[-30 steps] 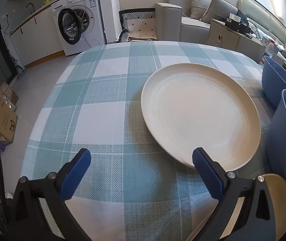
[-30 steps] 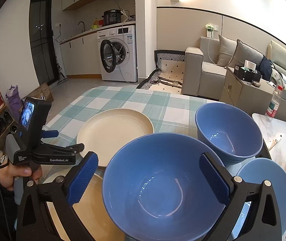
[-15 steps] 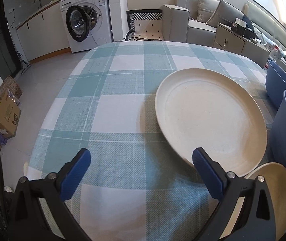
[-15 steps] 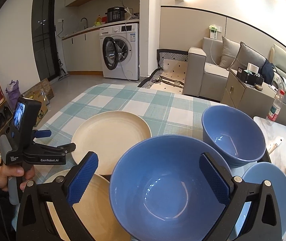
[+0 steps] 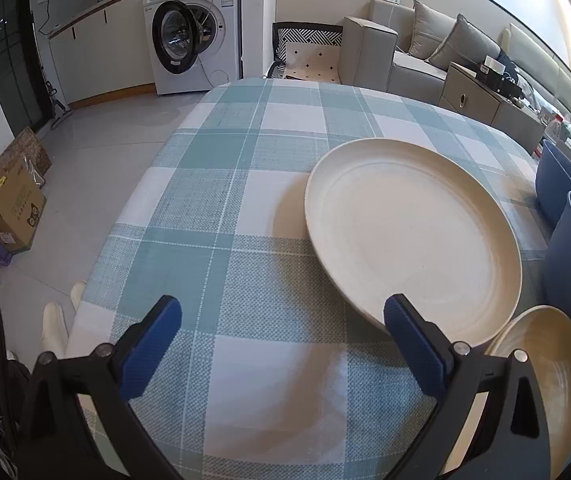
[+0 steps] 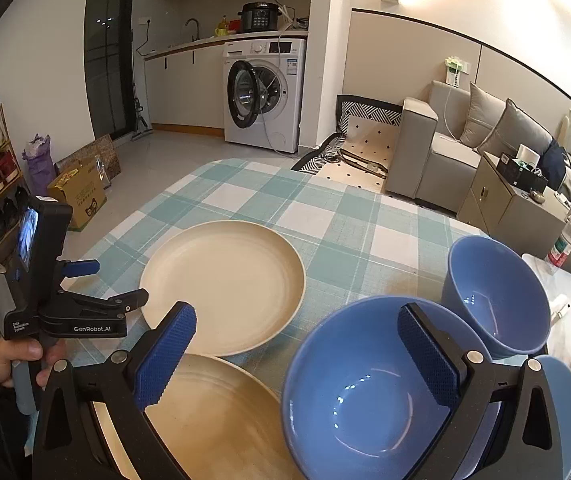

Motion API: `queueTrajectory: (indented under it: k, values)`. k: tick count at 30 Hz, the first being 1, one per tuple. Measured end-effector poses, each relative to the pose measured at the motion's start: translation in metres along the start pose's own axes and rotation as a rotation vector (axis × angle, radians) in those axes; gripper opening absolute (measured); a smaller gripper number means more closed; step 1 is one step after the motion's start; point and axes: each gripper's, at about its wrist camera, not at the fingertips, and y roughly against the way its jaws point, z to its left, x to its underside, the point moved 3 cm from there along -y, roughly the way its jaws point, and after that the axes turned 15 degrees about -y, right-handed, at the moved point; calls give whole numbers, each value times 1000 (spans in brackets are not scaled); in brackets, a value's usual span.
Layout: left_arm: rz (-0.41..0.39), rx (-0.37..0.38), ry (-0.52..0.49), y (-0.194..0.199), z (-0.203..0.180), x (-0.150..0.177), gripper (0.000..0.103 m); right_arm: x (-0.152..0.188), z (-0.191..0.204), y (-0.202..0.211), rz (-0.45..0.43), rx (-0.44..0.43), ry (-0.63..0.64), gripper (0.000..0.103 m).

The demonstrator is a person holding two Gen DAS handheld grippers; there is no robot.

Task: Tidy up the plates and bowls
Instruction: 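Move both grippers toward the single cream plate lying beside the bowls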

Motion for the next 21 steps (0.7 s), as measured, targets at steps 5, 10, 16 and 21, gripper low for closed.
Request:
queueTrajectory:
  k: [5,10,16,21]
  values:
    - [1,-12,4,3,6,1,100,-7,15,-5,9,-20,21,102]
    - [1,-4,22,3,10,5,100,-15,20,-15,38,-27,-5,102]
    - [0,-7,28,2,13,5,99,-23,23,-33,78,-32,-50,102]
    - [-12,20,47,1,12,5,97,-24,28,-57,126,-5,-44,102]
